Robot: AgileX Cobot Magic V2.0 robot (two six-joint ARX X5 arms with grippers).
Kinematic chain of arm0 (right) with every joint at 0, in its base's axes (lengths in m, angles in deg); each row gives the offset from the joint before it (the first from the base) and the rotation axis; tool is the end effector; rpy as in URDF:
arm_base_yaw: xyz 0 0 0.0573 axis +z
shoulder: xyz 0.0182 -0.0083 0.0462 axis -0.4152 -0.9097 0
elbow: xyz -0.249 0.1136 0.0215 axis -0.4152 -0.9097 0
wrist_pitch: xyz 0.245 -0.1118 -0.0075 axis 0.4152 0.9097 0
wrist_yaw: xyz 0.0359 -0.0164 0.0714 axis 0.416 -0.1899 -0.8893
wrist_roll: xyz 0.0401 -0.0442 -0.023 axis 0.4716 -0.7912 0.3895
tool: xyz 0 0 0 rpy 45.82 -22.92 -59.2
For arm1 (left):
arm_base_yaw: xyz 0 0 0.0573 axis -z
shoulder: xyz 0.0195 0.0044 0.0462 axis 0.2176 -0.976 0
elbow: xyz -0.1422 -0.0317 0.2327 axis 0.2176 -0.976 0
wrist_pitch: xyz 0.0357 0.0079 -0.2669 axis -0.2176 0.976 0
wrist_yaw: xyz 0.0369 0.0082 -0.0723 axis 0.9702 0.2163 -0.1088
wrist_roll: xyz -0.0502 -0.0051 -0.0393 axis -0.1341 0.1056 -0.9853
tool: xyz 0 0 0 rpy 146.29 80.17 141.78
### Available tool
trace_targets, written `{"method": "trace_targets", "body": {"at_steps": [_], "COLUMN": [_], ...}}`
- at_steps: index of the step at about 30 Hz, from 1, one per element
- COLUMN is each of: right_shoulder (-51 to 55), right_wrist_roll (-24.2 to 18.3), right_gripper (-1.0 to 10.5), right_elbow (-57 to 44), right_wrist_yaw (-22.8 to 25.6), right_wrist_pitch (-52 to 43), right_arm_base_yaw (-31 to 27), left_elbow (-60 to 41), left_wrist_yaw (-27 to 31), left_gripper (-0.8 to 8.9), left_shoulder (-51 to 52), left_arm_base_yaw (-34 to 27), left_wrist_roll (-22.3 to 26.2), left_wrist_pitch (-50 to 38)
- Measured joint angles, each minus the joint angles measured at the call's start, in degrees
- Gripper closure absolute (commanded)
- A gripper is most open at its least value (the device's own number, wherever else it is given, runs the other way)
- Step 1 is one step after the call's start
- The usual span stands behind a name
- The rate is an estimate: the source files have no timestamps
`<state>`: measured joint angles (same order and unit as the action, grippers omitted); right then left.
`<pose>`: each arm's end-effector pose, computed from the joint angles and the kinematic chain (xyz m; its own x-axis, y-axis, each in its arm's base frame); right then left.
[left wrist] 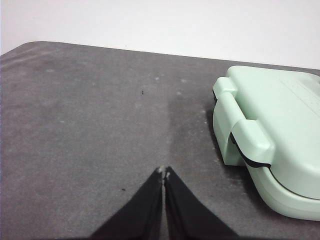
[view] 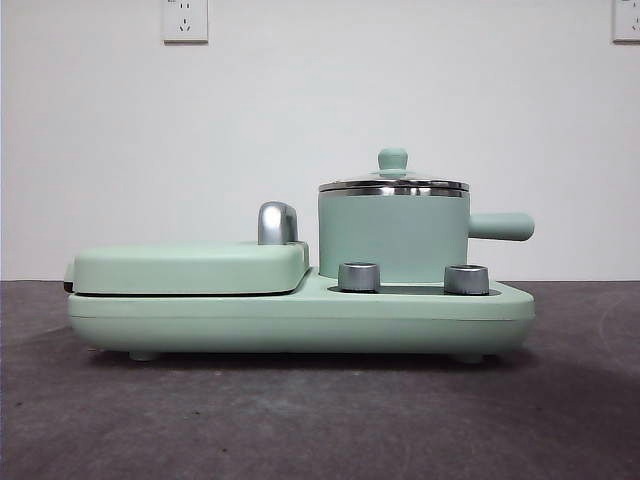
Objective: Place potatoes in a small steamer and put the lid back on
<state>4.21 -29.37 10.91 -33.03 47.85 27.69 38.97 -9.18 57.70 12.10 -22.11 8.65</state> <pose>0.1193 0.0076 0.1569 0.9922 0.0798 -0.0962 -0.0776 0.9966 0.0263 0.1178 -0.0003 0.1558 0.9895 -0.0195 -0.1431 0.0054 0.9952 -0.0979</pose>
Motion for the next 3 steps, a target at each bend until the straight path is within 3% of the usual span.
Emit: {"method": "trace_targets", "body": {"at_steps": [3], "right_shoulder": [0.0], "right_wrist_roll": [0.0], "right_gripper": [9.2], "right_elbow": [0.0], "right_wrist_yaw": [0.0], "right_wrist_pitch": [0.0], "right_arm_base_yaw": [0.0], "left_elbow": [0.0], "left_wrist_yaw": [0.0], "left_gripper": [8.07], "left_shoulder": [0.0], "left_arm_base_yaw": [0.0], "left_wrist_roll": [0.0], "left_wrist_pitch": [0.0]}}
